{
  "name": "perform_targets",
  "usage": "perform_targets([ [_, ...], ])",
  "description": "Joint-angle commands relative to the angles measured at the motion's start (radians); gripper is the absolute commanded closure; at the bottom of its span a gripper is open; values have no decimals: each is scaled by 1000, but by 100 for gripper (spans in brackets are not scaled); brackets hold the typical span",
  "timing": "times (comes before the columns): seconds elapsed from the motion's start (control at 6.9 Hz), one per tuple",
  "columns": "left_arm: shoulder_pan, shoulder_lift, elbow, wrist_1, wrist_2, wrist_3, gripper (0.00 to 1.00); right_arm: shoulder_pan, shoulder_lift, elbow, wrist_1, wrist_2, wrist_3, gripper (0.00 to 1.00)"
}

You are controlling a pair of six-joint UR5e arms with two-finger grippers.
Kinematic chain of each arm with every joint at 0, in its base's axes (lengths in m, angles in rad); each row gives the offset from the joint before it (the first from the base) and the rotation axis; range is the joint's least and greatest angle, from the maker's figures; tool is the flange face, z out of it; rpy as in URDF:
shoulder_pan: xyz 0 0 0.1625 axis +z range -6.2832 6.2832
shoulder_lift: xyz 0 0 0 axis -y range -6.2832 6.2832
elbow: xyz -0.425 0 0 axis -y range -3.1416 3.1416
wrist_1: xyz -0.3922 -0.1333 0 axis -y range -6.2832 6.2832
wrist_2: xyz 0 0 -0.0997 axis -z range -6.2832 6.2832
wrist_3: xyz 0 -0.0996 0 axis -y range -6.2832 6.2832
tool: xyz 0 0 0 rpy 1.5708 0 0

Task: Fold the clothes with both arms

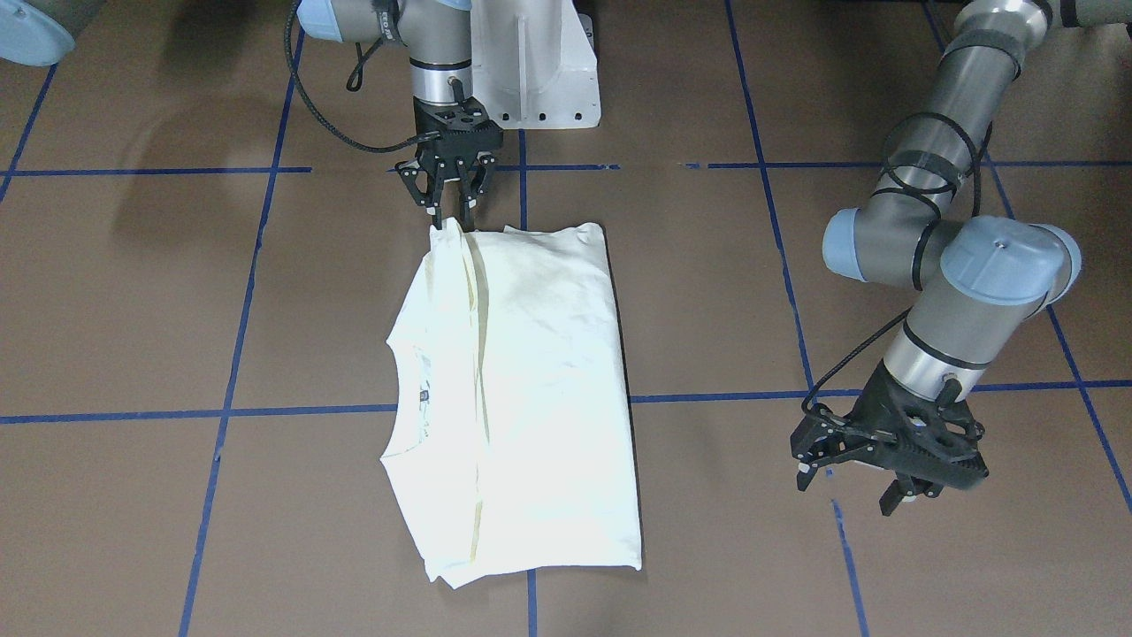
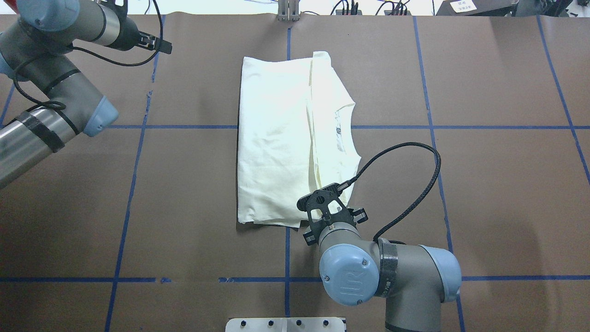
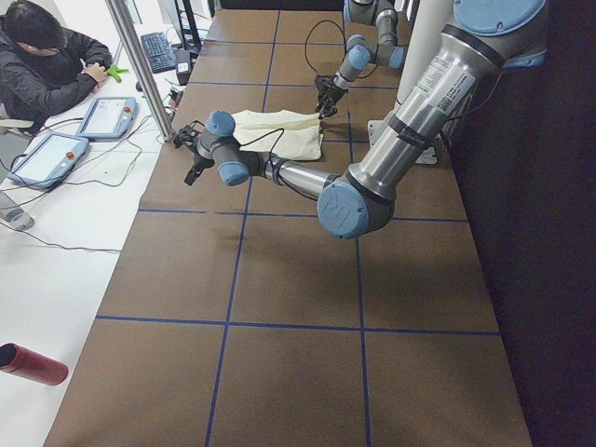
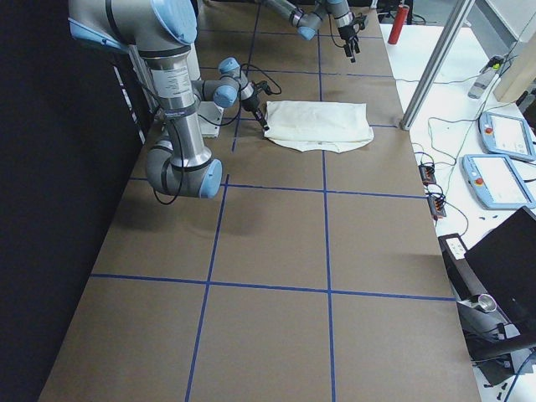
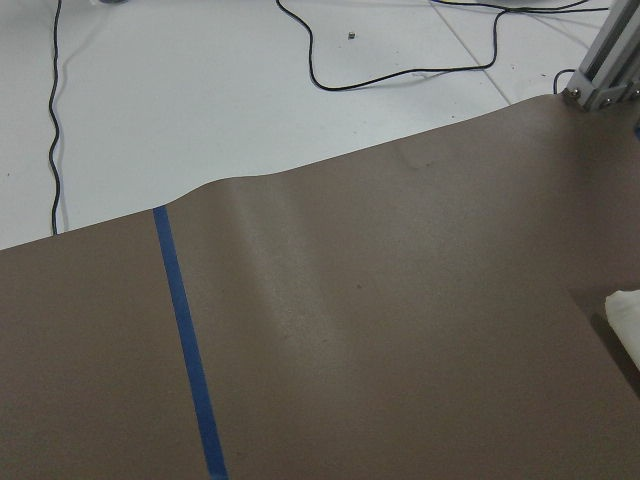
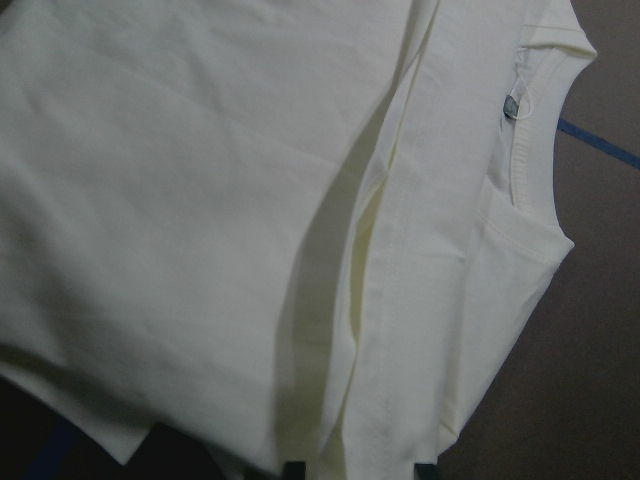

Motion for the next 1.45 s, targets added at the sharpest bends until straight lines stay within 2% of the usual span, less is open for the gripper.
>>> perform_targets([
  [0.0, 5, 0, 0, -1, 0, -3, 0, -2, 1, 0, 2, -4, -2, 72],
  [0.14, 5, 0, -1, -1, 0, -3, 0, 0, 3, 0, 2, -11, -1, 97],
  [0.29, 8, 1, -1, -1, 0, -5, 0, 9, 3, 0, 4, -11, -1, 100],
  [0.72, 8, 0, -4, -7, 0, -13, 0, 73, 3, 15, 1, -1, 1, 100],
  [0.87, 9, 0, -4, -7, 0, -13, 0, 82, -28, 30, 2, 10, 12, 100],
  [1.01, 9, 1, -4, -7, 0, -13, 0, 81, -102, 77, 4, 15, 25, 100],
  [1.16, 9, 0, -3, -7, 0, -13, 0, 76, -156, 105, 4, 35, 133, 100],
  [1.3, 11, 1, -3, -7, 0, -13, 0, 60, -163, 105, 2, 54, 203, 100],
])
